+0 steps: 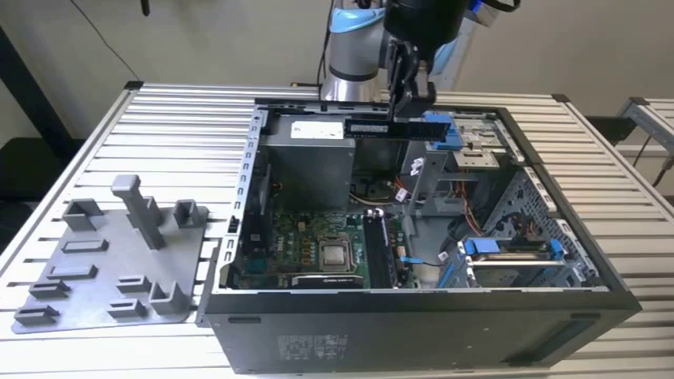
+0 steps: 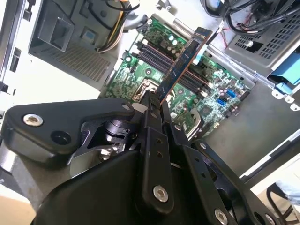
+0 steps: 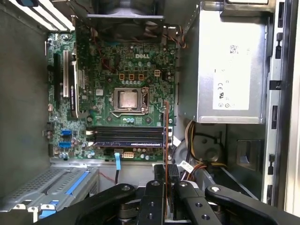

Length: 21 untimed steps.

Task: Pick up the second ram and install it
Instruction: 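Insert the second ram into the second slot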

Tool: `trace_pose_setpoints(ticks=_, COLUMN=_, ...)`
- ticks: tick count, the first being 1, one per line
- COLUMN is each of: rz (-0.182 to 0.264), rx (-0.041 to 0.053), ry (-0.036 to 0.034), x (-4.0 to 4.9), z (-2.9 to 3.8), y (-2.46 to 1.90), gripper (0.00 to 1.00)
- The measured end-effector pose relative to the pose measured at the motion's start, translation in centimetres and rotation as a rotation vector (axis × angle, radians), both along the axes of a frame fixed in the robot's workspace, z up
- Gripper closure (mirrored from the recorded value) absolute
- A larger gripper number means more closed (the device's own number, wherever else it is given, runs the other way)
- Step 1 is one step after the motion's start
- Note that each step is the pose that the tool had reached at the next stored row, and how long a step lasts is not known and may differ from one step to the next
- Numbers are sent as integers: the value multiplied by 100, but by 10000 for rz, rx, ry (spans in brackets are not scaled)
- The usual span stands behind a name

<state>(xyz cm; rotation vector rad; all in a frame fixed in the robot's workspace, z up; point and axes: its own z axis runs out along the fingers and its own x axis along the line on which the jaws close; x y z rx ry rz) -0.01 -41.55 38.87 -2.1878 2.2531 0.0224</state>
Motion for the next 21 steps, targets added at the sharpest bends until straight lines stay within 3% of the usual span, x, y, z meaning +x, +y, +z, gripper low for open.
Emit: trace_pose_setpoints(ticks=21, rz=-2486, rx=-1, ry=0, x=0, z=0, y=-19, gripper=86)
